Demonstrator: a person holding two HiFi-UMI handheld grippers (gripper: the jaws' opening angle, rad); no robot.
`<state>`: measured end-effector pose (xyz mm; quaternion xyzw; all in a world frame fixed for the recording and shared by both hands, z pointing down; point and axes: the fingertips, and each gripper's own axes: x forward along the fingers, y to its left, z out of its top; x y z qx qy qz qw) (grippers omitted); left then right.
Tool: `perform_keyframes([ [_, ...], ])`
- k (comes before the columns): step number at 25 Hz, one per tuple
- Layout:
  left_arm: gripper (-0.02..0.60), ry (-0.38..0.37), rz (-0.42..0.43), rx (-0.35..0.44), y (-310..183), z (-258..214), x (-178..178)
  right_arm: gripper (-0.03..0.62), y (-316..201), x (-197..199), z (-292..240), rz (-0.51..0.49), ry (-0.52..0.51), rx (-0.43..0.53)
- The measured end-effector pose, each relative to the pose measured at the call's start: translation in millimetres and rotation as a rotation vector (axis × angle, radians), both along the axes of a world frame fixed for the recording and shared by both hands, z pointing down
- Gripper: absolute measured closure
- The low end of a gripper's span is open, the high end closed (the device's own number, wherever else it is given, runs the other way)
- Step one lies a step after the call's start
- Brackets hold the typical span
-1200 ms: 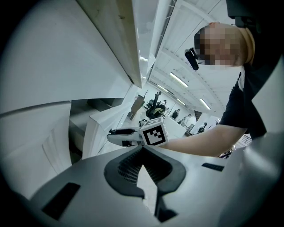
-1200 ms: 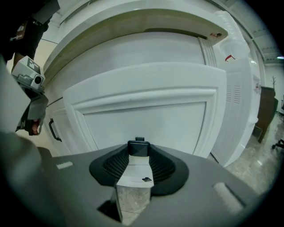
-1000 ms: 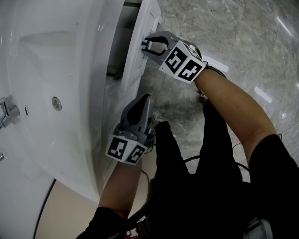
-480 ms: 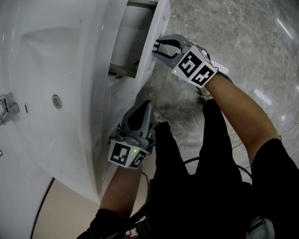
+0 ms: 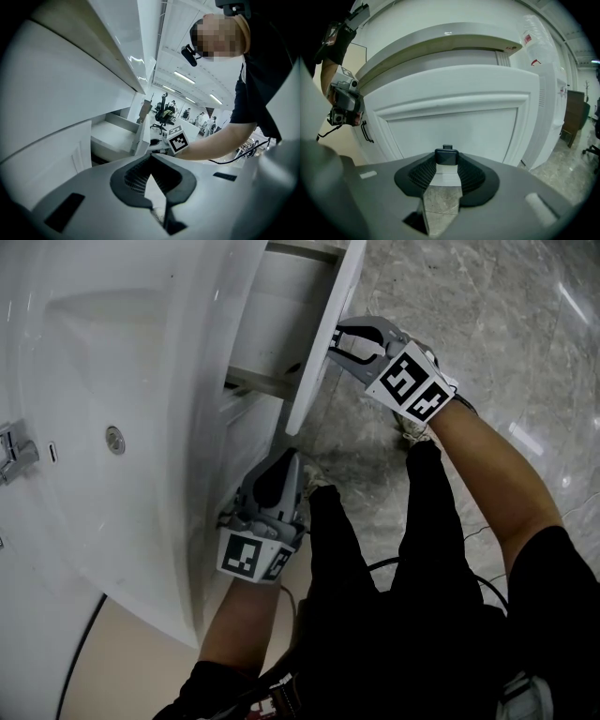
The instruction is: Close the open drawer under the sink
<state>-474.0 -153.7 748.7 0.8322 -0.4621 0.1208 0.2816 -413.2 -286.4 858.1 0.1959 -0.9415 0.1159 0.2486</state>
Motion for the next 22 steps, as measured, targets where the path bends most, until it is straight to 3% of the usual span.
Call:
perform_keyframes([
  [22,0.581,0.018,0.016,0.017,4.2,-8.5,14.9,0.456,26.1,51.5,2.3,0.014,0.03,-0.007],
])
